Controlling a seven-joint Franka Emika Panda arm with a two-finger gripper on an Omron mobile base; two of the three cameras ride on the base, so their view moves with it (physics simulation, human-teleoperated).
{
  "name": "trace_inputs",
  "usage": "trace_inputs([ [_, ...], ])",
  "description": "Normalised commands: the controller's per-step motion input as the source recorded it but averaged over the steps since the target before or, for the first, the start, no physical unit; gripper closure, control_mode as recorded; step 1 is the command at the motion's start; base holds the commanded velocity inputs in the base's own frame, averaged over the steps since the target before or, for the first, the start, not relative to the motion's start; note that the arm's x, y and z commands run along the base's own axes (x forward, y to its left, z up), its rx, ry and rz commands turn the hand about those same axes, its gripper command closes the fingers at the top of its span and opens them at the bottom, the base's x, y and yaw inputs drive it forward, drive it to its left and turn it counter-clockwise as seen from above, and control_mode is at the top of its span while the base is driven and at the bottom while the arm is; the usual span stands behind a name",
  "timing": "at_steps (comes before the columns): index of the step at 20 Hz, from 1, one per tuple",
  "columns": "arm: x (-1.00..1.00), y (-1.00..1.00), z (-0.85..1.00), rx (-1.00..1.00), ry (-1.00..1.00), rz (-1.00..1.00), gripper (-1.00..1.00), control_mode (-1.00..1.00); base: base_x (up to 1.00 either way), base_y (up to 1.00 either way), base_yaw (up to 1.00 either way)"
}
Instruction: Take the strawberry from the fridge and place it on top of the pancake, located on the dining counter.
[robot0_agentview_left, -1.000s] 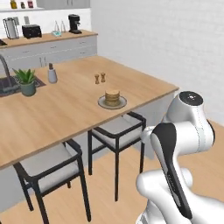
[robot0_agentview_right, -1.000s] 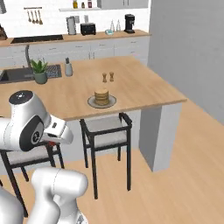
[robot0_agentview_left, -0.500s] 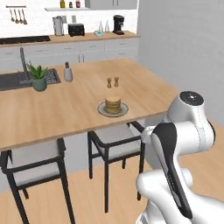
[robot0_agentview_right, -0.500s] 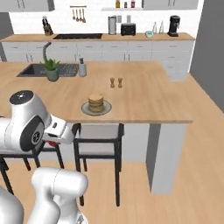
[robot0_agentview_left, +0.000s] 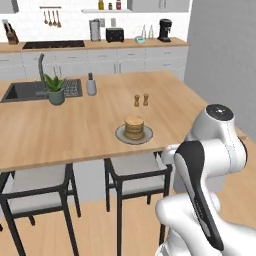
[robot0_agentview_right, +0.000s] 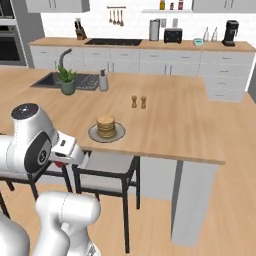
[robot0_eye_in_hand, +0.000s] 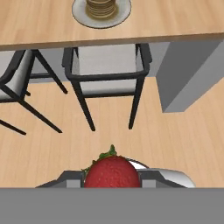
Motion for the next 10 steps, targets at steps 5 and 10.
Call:
trace_inputs([
  [5, 0.0, 0.0, 0.0, 0.0, 0.0, 0.0, 1.0, 1.0, 0.44, 0.16, 0.0],
  [10, 0.0, 0.0, 0.0, 0.0, 0.0, 0.0, 1.0, 1.0, 0.59, 0.3, -0.01],
])
